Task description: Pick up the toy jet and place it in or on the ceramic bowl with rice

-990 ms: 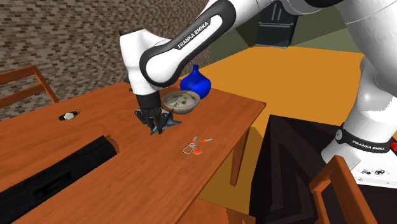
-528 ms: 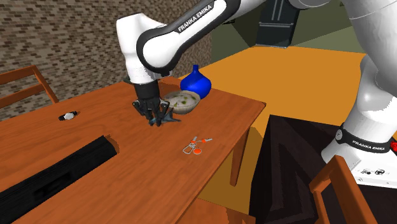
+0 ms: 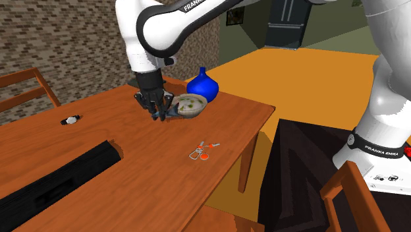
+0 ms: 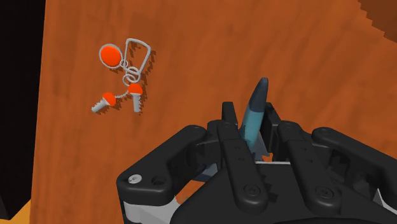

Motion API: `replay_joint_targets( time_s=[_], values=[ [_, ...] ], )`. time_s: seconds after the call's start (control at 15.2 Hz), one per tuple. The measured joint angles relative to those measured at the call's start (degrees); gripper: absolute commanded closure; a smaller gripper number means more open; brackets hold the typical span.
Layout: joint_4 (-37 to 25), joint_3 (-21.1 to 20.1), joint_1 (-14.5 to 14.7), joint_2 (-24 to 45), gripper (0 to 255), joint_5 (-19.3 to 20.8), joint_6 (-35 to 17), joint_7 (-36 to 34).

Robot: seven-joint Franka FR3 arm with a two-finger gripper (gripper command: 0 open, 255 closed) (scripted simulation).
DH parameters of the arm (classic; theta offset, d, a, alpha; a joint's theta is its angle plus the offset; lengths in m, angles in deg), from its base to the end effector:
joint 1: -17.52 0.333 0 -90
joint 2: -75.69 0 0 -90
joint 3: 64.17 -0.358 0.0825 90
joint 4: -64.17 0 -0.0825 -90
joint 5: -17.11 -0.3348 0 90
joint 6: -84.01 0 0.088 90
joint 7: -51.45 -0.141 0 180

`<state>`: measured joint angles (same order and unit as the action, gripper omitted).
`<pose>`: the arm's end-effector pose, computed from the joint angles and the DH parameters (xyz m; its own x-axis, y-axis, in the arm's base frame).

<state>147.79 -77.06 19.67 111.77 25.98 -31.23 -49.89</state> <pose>0.6731 0.1356 0.3395 0.0975 -0.9951 0.0158 -0.9936 -0.0964 0.0590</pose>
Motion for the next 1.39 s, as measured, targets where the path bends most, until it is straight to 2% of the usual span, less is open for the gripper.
replay_joint_targets(
  time_s=[0.53, 1.12, 1.39],
  values=[
    [-1.87, -0.23, -0.54, -2.31, 255, -0.6, 4.11, 0.9],
    [3.02, 1.85, -8.49, -4.99, 255, -1.53, 1.55, 10.36],
    [2.48, 3.0, -11.97, -4.4, 255, -1.78, 1.35, 15.01]
  ],
)
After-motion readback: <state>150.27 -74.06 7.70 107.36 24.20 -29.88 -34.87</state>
